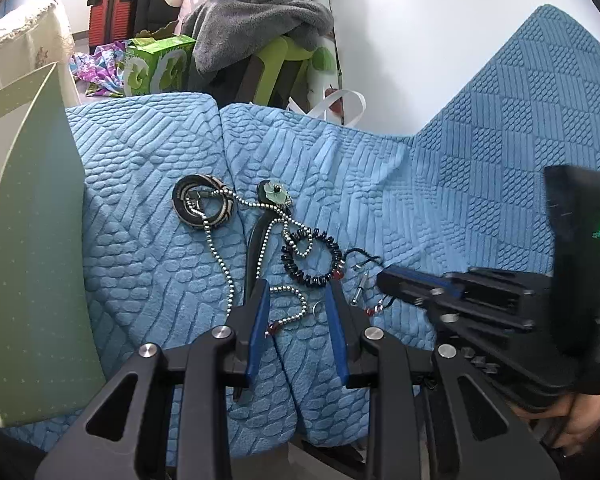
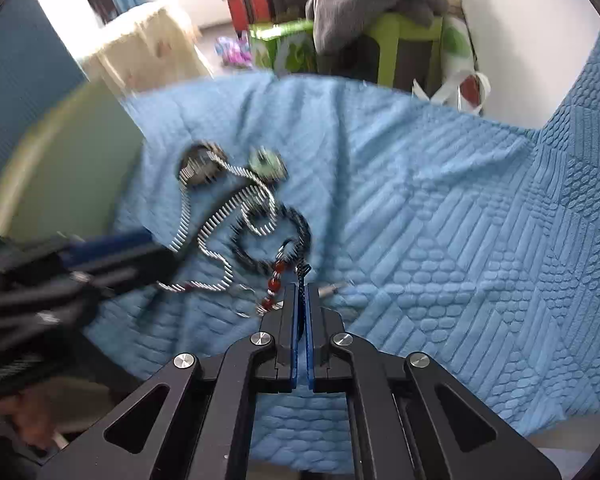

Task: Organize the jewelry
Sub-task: 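Grasp the red-bead strand with the right tool while the left tool reaches the black cord necklace, then lift the red-bead strand with the right tool while the left tool grasps a small silver pin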

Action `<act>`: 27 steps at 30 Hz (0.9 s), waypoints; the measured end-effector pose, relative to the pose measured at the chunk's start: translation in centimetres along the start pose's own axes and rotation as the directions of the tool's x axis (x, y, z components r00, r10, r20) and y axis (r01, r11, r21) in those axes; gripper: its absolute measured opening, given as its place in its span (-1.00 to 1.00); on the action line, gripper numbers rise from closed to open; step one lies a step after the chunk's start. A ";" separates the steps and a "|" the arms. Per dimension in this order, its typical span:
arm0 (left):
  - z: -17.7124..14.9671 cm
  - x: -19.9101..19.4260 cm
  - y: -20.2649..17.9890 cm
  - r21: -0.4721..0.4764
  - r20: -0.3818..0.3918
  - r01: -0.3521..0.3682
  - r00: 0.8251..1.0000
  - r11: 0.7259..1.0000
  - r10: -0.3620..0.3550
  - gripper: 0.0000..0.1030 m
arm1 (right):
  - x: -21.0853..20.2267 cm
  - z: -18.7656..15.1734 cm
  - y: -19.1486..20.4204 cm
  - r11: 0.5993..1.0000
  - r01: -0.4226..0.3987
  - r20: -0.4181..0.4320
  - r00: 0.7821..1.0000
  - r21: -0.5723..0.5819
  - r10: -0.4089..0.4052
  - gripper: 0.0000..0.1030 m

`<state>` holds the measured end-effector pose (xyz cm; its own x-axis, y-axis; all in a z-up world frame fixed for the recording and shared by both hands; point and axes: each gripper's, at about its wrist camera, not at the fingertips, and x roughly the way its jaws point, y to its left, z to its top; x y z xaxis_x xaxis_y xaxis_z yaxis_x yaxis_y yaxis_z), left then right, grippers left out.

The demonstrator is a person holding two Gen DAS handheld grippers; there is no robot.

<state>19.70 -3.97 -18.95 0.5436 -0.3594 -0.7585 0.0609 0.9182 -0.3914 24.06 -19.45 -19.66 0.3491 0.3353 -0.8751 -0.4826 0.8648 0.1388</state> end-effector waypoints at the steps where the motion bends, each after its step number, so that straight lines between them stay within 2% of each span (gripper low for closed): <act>1: 0.0 -0.1 0.0 -0.003 0.002 0.001 1.000 1.000 -0.001 -0.43 | -0.6 0.1 0.3 1.000 -0.001 0.018 1.000 -0.006 0.001 -0.99; 8: -0.2 -0.2 -0.2 0.001 0.006 0.030 1.000 1.000 -0.030 -0.44 | -4.6 0.8 0.1 0.998 -0.062 0.124 0.990 0.002 0.061 -0.99; 13: -0.2 0.2 -0.8 0.010 -0.003 0.064 0.998 0.998 -0.064 -0.44 | -6.5 0.3 -1.3 0.995 -0.067 0.182 0.982 0.069 0.053 -0.98; 20: 0.1 2.4 -2.9 0.091 -0.042 0.089 0.995 0.992 -0.086 -0.44 | -6.8 -0.7 -3.8 0.986 -0.018 0.161 0.987 0.166 -0.009 -0.98; 24: -0.5 4.2 -4.3 0.153 -0.079 0.077 0.995 0.985 -0.066 -0.44 | -6.1 -1.2 -4.4 0.984 -0.003 0.129 0.991 0.180 -0.021 -0.98; 27: -0.6 5.4 -4.8 0.184 -0.101 0.074 0.993 0.980 -0.056 -0.56 | -5.5 -1.5 -5.0 0.981 0.000 0.113 0.993 0.195 -0.022 -0.98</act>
<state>21.85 -10.42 -21.41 0.4518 -0.4255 -0.7841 0.2539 0.9039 -0.3442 23.38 -26.19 -16.21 0.4480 0.3557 -0.8202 -0.3171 0.9210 0.2262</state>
